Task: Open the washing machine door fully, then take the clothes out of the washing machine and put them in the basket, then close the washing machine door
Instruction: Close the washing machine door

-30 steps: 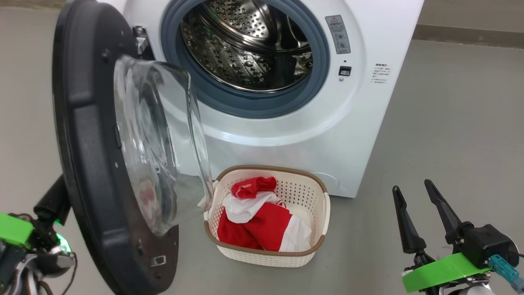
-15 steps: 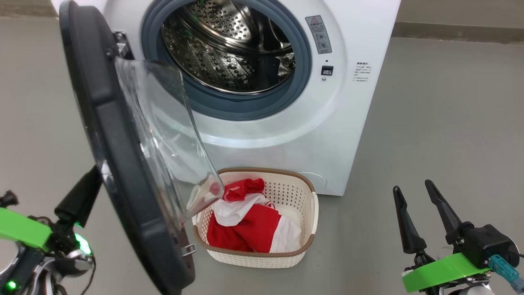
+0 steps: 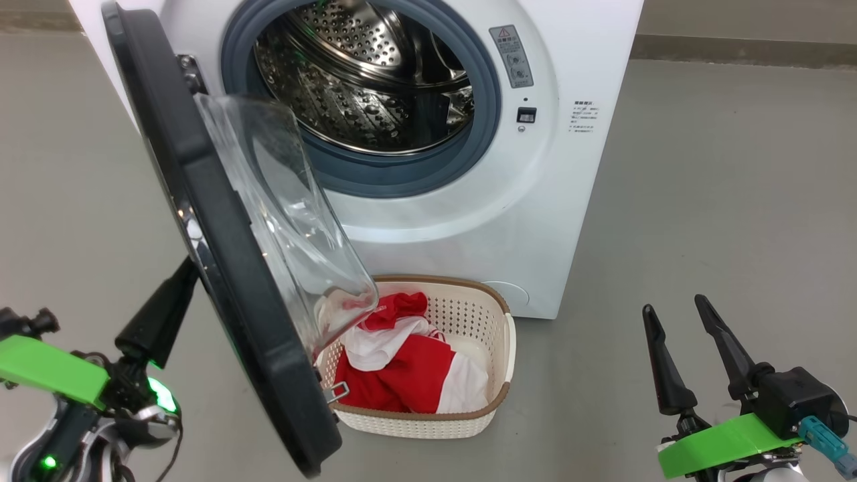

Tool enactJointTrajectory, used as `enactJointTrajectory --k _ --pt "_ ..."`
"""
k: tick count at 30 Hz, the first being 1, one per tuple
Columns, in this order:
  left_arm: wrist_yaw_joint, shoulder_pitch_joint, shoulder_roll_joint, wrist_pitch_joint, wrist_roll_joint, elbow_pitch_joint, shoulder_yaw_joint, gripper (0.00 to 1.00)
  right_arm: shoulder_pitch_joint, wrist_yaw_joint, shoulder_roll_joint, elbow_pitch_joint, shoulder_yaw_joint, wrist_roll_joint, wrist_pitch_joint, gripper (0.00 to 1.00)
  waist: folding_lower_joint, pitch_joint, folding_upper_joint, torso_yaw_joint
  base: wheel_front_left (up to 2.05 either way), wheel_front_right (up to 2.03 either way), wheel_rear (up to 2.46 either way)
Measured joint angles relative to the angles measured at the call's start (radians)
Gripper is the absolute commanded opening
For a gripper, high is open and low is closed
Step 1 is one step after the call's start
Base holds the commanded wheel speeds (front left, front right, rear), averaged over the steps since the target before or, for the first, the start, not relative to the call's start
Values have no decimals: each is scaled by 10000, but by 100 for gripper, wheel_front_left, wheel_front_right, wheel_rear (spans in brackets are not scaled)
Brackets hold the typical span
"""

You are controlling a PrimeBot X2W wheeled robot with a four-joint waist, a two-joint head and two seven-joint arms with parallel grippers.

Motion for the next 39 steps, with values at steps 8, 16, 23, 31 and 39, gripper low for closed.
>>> enactJointTrajectory --k 8,16,23,31,39 --pt "-667 379 196 -951 1074 -305 -430 100 1 0 0 23 8 4 -2 100 0 -104 0 39 0 0 0" --pt "-1820 1164 1068 -3714 5160 -397 -918 100 3 0 0 29 35 35 -2 100 0 -206 0 67 0 0 0" --pt "-2180 1717 1367 -5774 6796 -579 -1797 100 10 0 0 35 82 86 -2 100 0 -326 0 133 0 0 0" --pt "-2201 2366 2098 -8071 8562 -194 -2594 100 12 0 0 35 155 123 -2 100 0 -372 0 92 0 0 0" --pt "-2211 2508 2130 -8671 9998 541 -2629 100 14 0 0 35 155 127 -2 100 0 -366 0 71 0 0 0"
